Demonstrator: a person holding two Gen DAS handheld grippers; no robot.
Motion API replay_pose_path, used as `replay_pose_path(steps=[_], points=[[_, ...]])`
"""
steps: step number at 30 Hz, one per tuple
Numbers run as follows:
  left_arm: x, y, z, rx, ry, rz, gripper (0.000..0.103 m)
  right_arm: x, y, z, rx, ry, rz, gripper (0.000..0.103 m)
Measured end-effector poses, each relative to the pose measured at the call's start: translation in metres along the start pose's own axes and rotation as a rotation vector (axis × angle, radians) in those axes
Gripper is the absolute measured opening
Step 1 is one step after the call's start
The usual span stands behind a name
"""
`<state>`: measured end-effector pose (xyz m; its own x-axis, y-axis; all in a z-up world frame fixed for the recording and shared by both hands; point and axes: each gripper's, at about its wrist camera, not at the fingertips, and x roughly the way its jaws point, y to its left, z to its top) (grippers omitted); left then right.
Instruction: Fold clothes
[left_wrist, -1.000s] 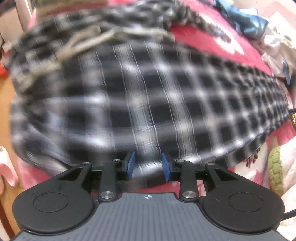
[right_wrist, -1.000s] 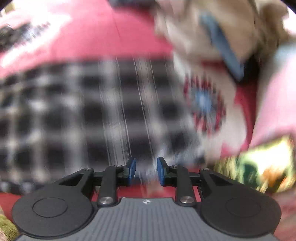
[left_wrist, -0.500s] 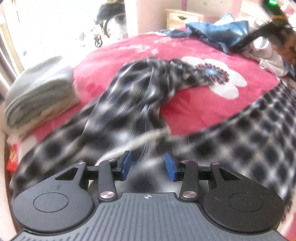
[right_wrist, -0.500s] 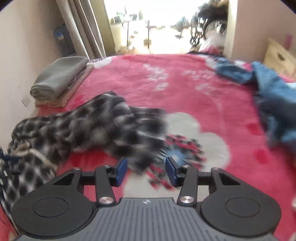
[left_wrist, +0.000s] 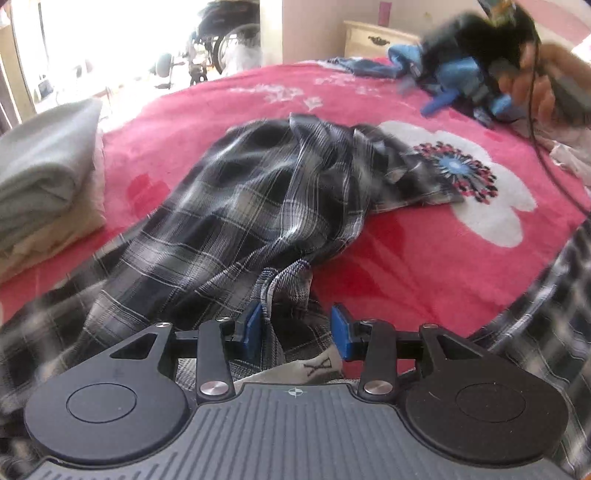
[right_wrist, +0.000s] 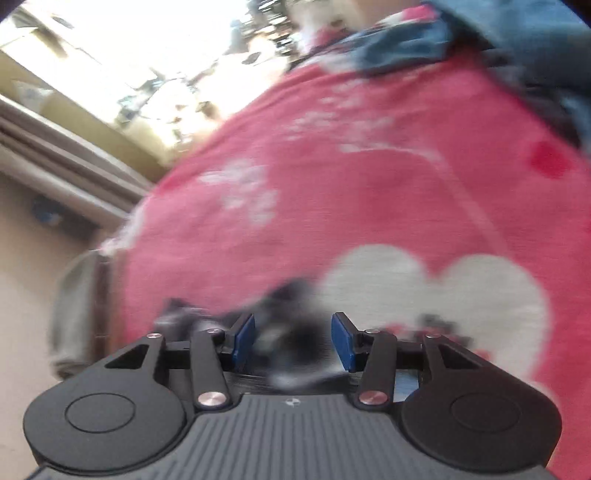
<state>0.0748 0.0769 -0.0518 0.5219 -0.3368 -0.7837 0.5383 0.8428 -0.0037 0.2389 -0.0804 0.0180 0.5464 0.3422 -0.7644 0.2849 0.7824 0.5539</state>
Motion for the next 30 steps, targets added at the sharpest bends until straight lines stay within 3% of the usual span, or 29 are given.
replay_pose_path(steps=[3,7,9,12,14,15,18,22,24,26,30], points=[[0.006,0.0,-0.003,-0.01,0.017,0.002,0.029,0.021,0.032,0.013,-0.055,0.068,0.044,0.051],[0.009,-0.004,-0.006,0.001,0.019,0.026,0.028,0.066,0.073,0.024,-0.108,0.189,0.047,0.052],[0.009,-0.007,-0.007,0.014,0.015,0.037,0.028,0.092,0.089,0.027,-0.161,0.226,-0.006,0.052],[0.009,-0.007,-0.007,0.009,0.008,0.039,0.027,0.129,0.095,0.028,-0.12,0.294,-0.07,0.05],[0.008,-0.006,-0.008,-0.004,0.001,0.038,0.024,0.137,0.1,0.024,-0.121,0.298,-0.071,0.023],[0.008,-0.006,-0.009,-0.01,-0.005,0.038,0.019,0.137,0.104,0.021,-0.135,0.282,-0.078,0.004],[0.001,-0.005,-0.012,-0.007,-0.044,0.027,0.008,0.097,0.122,0.018,-0.172,0.141,0.041,0.004],[-0.02,-0.003,-0.017,0.014,-0.115,-0.028,0.006,-0.003,0.144,-0.001,-0.285,-0.077,0.185,0.004],[-0.029,-0.004,-0.021,0.036,-0.136,-0.057,0.006,-0.049,0.136,-0.017,-0.331,-0.163,0.176,0.004],[-0.033,-0.006,-0.026,0.062,-0.128,-0.087,0.006,-0.075,0.108,-0.037,-0.301,-0.19,0.134,0.004],[-0.033,-0.01,-0.038,0.121,-0.085,-0.112,0.006,-0.076,0.021,-0.104,-0.15,-0.097,-0.047,0.007]])
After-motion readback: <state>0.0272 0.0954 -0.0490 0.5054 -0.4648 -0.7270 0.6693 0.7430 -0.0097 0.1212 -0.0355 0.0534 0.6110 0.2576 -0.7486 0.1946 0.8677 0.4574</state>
